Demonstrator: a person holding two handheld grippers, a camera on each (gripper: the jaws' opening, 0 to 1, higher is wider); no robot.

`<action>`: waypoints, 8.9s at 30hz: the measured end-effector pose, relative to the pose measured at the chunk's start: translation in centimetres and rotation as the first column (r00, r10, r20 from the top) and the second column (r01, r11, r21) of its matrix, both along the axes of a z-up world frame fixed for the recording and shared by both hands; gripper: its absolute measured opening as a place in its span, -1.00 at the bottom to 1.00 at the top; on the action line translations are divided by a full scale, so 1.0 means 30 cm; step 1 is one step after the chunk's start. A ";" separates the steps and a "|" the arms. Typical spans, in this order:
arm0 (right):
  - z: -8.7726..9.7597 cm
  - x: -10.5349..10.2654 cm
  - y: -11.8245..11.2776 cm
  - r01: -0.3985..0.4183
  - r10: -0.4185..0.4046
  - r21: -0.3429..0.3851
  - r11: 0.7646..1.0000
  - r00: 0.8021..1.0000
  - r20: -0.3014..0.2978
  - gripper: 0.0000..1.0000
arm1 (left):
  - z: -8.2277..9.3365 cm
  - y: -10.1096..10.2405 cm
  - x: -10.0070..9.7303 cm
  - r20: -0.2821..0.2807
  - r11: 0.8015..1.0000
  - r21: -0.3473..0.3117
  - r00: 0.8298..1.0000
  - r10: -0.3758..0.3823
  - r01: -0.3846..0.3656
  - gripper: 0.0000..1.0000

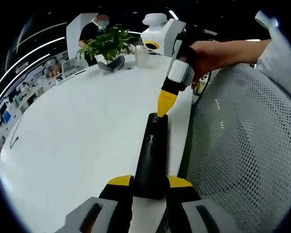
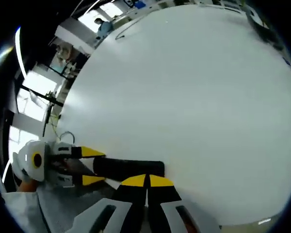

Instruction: Press the specified remote control buttons in sequence, fully releasing each button before pressing the next.

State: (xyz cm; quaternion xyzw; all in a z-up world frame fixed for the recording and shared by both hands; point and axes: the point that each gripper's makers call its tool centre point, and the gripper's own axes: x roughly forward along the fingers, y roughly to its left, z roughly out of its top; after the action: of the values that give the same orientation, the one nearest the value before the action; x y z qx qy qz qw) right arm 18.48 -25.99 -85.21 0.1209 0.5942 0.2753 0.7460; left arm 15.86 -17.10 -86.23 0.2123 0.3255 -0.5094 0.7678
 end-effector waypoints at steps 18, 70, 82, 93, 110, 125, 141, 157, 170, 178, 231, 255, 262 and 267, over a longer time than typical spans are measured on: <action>0.003 0.024 -0.023 -0.005 0.008 -0.048 0.999 0.998 0.066 -1.00 | 0.004 -0.001 -0.004 -0.015 1.000 -0.007 1.000 -0.005 0.005 -0.53; 0.000 0.030 -0.026 0.014 -0.012 0.053 0.999 0.999 -0.036 -1.00 | 0.007 -0.019 -0.006 0.000 0.999 -0.006 0.999 -0.037 0.037 -0.51; 0.004 0.028 -0.027 0.096 -0.086 0.135 0.986 0.993 -0.082 -1.00 | 0.008 -0.018 -0.006 0.001 0.999 -0.013 1.000 -0.030 0.030 -0.51; 0.018 0.019 -0.001 0.066 -0.052 0.156 0.986 0.994 -0.097 -1.00 | 0.007 -0.018 -0.011 0.004 0.999 -0.011 0.999 -0.035 0.036 -0.52; 0.006 0.007 0.024 0.000 0.009 0.126 0.992 0.997 -0.072 -1.00 | 0.006 -0.019 -0.012 0.001 0.999 -0.016 0.999 -0.033 0.033 -0.51; 0.004 0.010 0.021 0.038 -0.025 0.143 0.989 0.996 -0.088 -1.00 | 0.007 -0.020 -0.009 0.000 0.999 -0.022 0.999 -0.032 0.032 -0.51; 0.004 0.008 0.025 -0.024 0.026 0.094 0.995 0.999 -0.019 -1.00 | 0.008 -0.023 -0.008 0.001 0.999 -0.025 1.000 -0.030 0.030 -0.51; 0.002 0.008 0.026 -0.036 0.036 0.053 0.998 0.999 0.004 -1.00 | 0.008 -0.022 -0.007 0.000 0.999 -0.030 1.000 -0.023 0.023 -0.51; 0.000 0.015 0.019 0.008 -0.006 0.054 0.999 1.000 -0.028 -1.00 | 0.007 -0.022 -0.008 0.004 0.999 -0.028 1.000 -0.029 0.029 -0.51; 0.026 0.017 0.042 0.051 -0.044 0.133 0.990 0.998 -0.051 -1.00 | 0.007 -0.023 -0.008 0.005 0.999 -0.033 1.000 -0.030 0.030 -0.51; 0.000 -0.009 0.060 0.031 -0.019 0.124 0.992 0.995 -0.101 -1.00 | 0.007 -0.025 -0.007 0.004 0.999 -0.030 1.000 -0.023 0.023 -0.51; 0.001 -0.010 0.048 -0.007 0.012 0.083 0.997 0.998 -0.061 -1.00 | 0.009 -0.027 -0.010 0.004 0.999 -0.027 1.000 -0.023 0.023 -0.51; -0.001 -0.010 0.048 0.003 0.003 0.085 0.996 0.998 -0.066 -1.00 | 0.008 -0.027 -0.009 0.005 0.999 -0.027 1.000 -0.023 0.024 -0.51; -0.001 -0.012 0.051 -0.031 0.033 0.059 0.998 0.999 -0.033 -1.00 | 0.008 -0.027 -0.009 0.005 0.999 -0.028 1.000 -0.025 0.025 -0.51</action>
State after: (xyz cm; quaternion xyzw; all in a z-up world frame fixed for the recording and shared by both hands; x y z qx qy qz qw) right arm 18.12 -24.47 -85.23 0.1381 0.6004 0.3024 0.7273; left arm 15.58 -17.90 -85.98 0.2068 0.3140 -0.5230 0.7649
